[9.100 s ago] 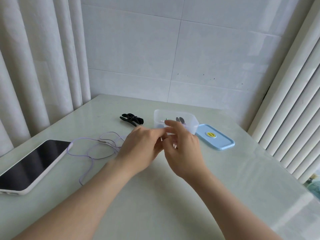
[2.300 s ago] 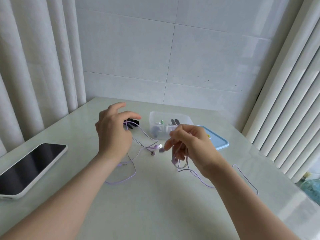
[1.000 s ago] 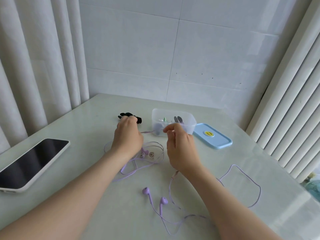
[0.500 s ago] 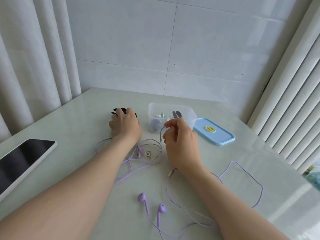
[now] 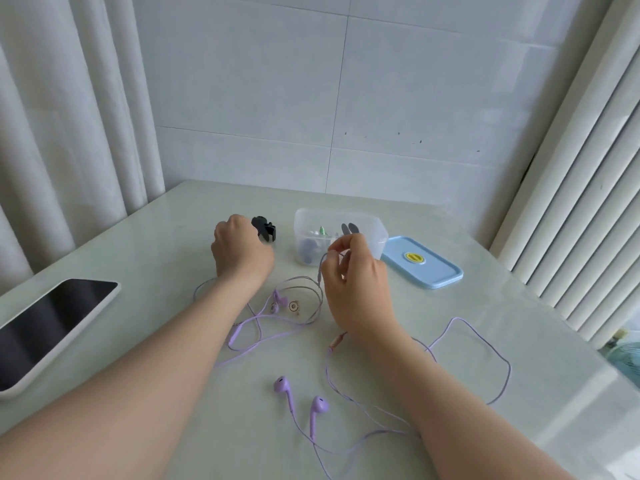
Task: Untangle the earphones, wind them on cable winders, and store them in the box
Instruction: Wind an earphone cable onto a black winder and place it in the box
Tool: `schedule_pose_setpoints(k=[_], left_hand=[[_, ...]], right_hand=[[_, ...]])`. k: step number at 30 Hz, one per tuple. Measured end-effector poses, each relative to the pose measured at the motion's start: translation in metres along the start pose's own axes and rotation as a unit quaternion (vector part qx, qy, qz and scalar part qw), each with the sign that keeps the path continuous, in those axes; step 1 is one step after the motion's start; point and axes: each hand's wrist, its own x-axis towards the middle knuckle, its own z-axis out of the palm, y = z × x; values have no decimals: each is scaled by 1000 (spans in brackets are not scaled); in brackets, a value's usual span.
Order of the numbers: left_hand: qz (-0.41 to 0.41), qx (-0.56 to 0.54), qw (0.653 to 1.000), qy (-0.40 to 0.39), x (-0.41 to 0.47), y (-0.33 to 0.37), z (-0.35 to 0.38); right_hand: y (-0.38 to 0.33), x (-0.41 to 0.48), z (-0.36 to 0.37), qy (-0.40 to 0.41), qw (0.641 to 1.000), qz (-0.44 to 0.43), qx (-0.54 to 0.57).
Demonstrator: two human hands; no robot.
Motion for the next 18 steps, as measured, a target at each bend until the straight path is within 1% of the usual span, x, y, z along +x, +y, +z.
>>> schedule_pose_setpoints(k=[2,4,7,10,13,15,17,18], left_hand=[[-3,-63,998,3,-10,4,-10],[-4,-145,989,-17,-20,5,-18],[14,-230,970,-82,-41,9,-30],[42,-284,948,-137,-55,12,-37],[74,-306,937,-151,-68,19,-43],[80,-318,929,-173,-73,21,-44],[81,-314,923,-205,-79,23,-45],[81,-311,921,-221,-81,24,-45]], right_hand=[[-3,-2,-2,5,999,-36,-13],[-8,-3,-7,37,996,-73,-23],[-16,-4,-17,110,985,-129,-20],[-22,-6,-23,152,974,-167,-22],[-25,-8,-27,172,971,-164,-15],[-30,-10,-31,172,972,-156,12],[-34,-13,-34,150,977,-144,56],[-36,-14,-34,127,979,-131,89]])
